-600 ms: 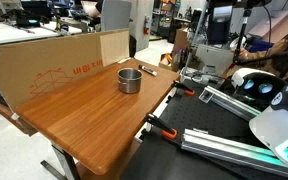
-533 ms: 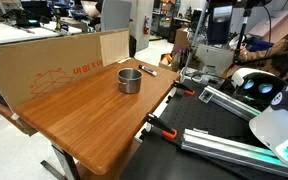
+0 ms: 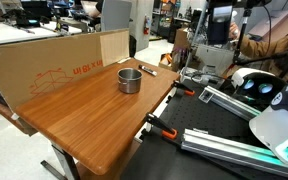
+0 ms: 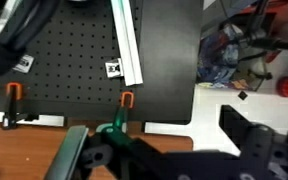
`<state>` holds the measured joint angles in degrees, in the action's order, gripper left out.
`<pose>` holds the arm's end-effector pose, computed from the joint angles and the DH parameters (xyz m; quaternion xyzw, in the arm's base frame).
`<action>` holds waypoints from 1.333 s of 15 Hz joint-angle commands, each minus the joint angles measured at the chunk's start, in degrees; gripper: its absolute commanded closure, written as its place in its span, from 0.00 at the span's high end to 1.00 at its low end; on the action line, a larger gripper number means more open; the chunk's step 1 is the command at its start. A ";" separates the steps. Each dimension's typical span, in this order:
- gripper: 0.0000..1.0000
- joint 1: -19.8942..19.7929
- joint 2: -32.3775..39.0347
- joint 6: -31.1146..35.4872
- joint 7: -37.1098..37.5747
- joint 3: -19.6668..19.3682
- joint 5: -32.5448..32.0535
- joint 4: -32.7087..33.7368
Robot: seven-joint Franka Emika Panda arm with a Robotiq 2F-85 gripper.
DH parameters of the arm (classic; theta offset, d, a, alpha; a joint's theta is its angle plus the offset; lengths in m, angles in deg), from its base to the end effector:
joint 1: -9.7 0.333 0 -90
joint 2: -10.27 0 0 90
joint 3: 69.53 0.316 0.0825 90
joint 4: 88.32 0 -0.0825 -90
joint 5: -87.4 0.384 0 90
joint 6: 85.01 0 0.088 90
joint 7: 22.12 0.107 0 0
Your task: Put the black marker inside the pot
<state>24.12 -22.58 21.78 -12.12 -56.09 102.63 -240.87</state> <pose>0.2906 0.1718 0.3957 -0.9888 -0.0760 0.1267 0.0211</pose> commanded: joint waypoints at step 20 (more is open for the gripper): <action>1.00 -6.40 -3.97 4.04 -2.52 -4.74 -2.57 -1.39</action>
<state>19.29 -24.34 23.39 -12.88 -59.45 101.49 -240.98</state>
